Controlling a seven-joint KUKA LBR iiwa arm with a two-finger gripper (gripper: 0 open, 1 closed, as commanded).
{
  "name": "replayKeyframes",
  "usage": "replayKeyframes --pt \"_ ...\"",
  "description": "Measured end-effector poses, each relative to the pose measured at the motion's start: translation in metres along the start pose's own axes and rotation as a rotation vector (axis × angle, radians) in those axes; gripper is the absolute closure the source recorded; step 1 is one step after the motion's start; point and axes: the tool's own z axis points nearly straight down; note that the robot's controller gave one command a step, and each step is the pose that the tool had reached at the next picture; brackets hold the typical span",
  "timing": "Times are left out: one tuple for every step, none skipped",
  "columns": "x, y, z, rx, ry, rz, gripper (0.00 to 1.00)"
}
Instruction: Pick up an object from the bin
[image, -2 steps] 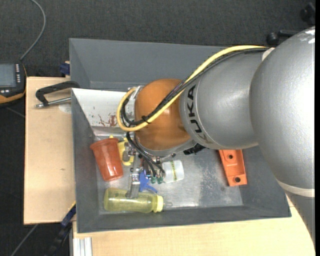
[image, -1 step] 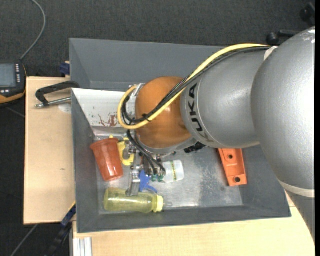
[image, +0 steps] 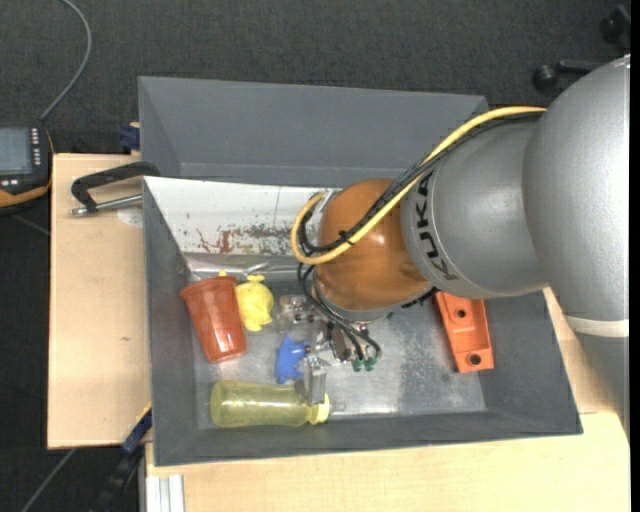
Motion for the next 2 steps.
replayKeyframes --pt "0.005 -0.017 -0.025 0.0 -0.003 0.076 0.0" --pt "-0.007 -0.033 -0.025 -0.001 -0.007 0.035 0.0"
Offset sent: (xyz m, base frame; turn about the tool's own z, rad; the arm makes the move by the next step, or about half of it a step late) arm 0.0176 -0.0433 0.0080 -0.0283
